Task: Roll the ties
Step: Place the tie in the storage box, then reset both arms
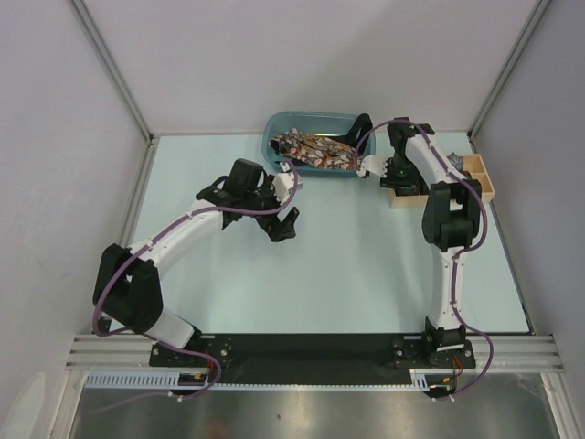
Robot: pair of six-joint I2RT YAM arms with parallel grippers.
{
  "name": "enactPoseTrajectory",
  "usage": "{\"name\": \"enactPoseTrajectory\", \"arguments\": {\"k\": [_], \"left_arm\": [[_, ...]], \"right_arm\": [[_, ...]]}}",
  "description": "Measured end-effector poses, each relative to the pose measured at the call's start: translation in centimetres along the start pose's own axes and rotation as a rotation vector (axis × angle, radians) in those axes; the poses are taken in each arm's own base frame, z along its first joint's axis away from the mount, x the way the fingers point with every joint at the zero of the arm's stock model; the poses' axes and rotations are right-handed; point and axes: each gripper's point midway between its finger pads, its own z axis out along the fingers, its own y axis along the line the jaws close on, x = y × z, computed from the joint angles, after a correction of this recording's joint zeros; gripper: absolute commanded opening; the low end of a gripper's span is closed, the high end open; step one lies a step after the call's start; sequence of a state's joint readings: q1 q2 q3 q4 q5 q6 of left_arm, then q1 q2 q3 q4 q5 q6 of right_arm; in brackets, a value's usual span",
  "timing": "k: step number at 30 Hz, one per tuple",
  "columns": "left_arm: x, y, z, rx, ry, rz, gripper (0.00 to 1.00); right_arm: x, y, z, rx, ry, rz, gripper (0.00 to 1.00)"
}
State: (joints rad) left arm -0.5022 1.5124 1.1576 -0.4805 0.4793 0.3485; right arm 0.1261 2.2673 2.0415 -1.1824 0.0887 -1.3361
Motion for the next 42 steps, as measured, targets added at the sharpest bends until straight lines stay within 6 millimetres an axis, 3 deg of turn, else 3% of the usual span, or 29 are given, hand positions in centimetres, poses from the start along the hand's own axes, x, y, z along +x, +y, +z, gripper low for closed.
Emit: {"name": "enactPoseTrajectory", "arguments": {"k": [8, 14, 16, 19, 23, 29, 32, 35, 37, 42], "left_arm": [[0.0, 0.1, 0.0, -0.006, 0.002, 0.000, 1.00], [0.3, 0.9, -0.1, -0.050, 0.017, -0.004, 0.99], [0.2, 1.2, -0.2, -0.063, 0.015, -0.013, 1.00], [-0.2, 1.9, -0.7, -0.082, 0.001, -0.038, 0.99], [-1.5, 4.3, -2.3, -0.134, -0.046, -0.104, 0.99], [-4.0, 10.7, -7.5, -0.272, -0.172, -0.241, 0.99], [-3.6, 13.0, -9.5, -0.327, -0.199, -0.303, 0.99], [-2.2, 13.9, -10.1, -0.365, -0.178, -0.345, 0.99], [-0.9, 13.6, -9.6, -0.371, -0.150, -0.364, 1.00], [4.9, 10.9, -8.3, -0.361, -0.031, -0.435, 1.00]], "right_arm": [[0.4, 0.3, -1.8, 0.008, -0.006, 0.004, 0.68], [0.5, 0.3, -6.2, 0.068, -0.040, 0.017, 0.85], [0.5, 0.1, -8.1, 0.107, -0.060, 0.031, 1.00], [0.4, -0.4, -11.1, 0.174, -0.103, 0.067, 1.00], [0.4, -1.3, -14.6, 0.275, -0.181, 0.178, 1.00], [-0.2, -1.8, -17.8, 0.350, -0.370, 0.533, 1.00], [-0.4, -0.5, -17.9, 0.321, -0.462, 0.702, 1.00], [-1.0, 1.9, -16.7, 0.234, -0.541, 0.862, 1.00], [-1.6, 4.1, -14.6, 0.143, -0.569, 0.963, 1.00], [-3.1, 9.5, -8.5, -0.037, -0.538, 1.078, 1.00]]}}
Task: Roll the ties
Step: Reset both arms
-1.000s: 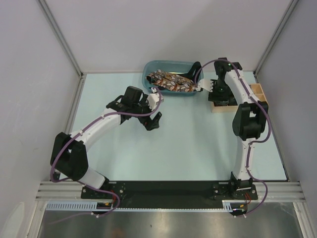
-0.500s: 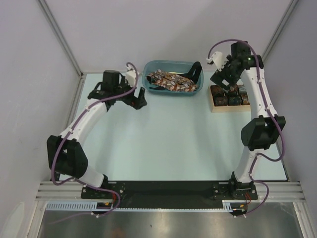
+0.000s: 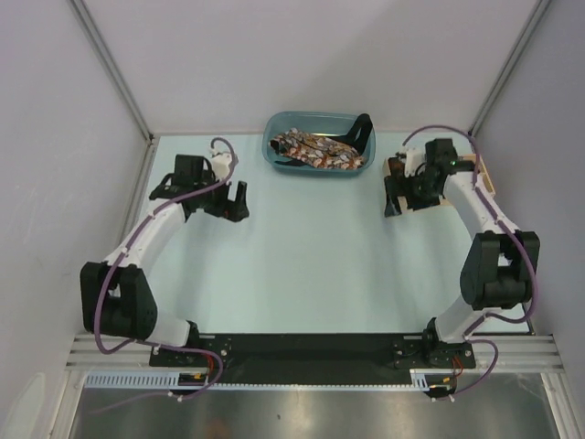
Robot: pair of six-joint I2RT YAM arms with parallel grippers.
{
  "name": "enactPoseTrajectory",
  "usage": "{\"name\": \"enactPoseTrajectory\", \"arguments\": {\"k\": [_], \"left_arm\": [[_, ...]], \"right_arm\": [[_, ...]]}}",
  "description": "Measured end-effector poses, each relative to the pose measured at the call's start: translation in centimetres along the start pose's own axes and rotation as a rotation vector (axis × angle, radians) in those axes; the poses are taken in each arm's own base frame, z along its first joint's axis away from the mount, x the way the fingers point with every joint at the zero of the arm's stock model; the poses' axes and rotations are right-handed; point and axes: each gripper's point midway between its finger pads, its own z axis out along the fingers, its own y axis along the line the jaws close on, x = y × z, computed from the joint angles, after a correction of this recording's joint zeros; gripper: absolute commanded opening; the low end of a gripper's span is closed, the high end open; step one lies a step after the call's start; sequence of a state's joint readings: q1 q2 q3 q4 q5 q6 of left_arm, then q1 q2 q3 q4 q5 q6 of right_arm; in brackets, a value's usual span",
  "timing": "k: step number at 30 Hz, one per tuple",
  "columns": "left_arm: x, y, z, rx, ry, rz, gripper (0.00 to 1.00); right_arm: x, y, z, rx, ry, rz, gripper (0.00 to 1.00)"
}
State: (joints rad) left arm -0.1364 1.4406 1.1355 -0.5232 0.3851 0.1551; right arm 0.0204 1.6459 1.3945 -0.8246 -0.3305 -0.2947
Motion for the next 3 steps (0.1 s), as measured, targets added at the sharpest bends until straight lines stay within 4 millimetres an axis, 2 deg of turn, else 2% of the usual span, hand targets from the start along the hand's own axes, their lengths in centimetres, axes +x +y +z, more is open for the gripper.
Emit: {"name": "enactPoseTrajectory", "arguments": {"k": [3], "left_arm": [[3.0, -0.1, 0.1, -0.024, 0.069, -0.017, 1.00]], "right_arm": [[3.7, 2.5, 1.4, -0.051, 0.060, 0.022, 1.00]]}}
